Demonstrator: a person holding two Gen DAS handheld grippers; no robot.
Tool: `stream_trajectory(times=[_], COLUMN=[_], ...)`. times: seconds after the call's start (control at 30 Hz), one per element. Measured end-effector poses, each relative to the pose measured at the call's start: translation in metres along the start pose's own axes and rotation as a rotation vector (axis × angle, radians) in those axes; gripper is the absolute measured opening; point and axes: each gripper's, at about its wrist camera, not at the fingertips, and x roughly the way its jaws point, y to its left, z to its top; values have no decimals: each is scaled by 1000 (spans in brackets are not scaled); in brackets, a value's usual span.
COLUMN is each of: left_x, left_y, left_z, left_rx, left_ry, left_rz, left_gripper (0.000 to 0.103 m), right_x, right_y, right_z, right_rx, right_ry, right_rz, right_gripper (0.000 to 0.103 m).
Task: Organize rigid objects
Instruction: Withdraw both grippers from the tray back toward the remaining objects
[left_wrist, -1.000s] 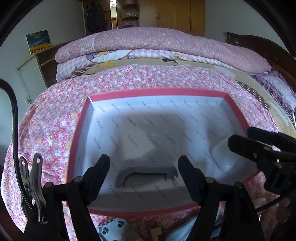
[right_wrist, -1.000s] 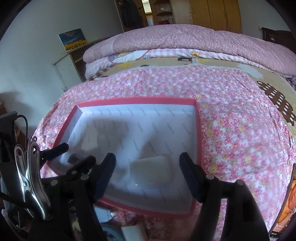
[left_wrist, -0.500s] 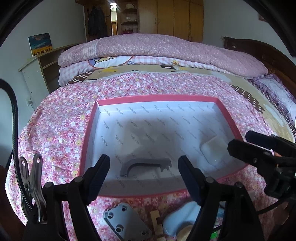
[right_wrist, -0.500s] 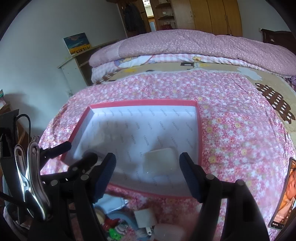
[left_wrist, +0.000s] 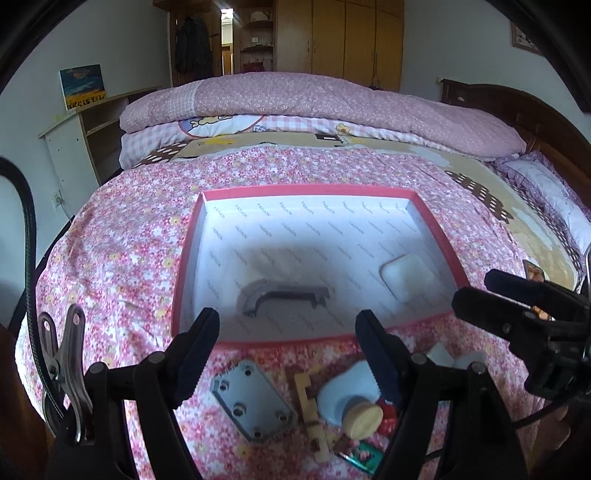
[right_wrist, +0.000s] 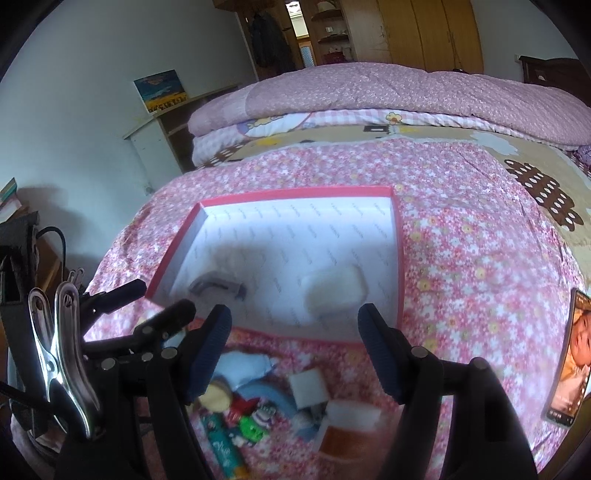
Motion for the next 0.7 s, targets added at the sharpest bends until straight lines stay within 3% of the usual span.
stream_trajectory(times=[0.7], left_x=[-34], left_y=[4], left_z=[-39], left_rx=[-23], left_ry=[0], left_rz=[-21], left_gripper=[80], right_x=[-28], right_y=[4], right_z=[-43], right_rx=[11], right_ry=[9], right_rz=[2], right_gripper=[73])
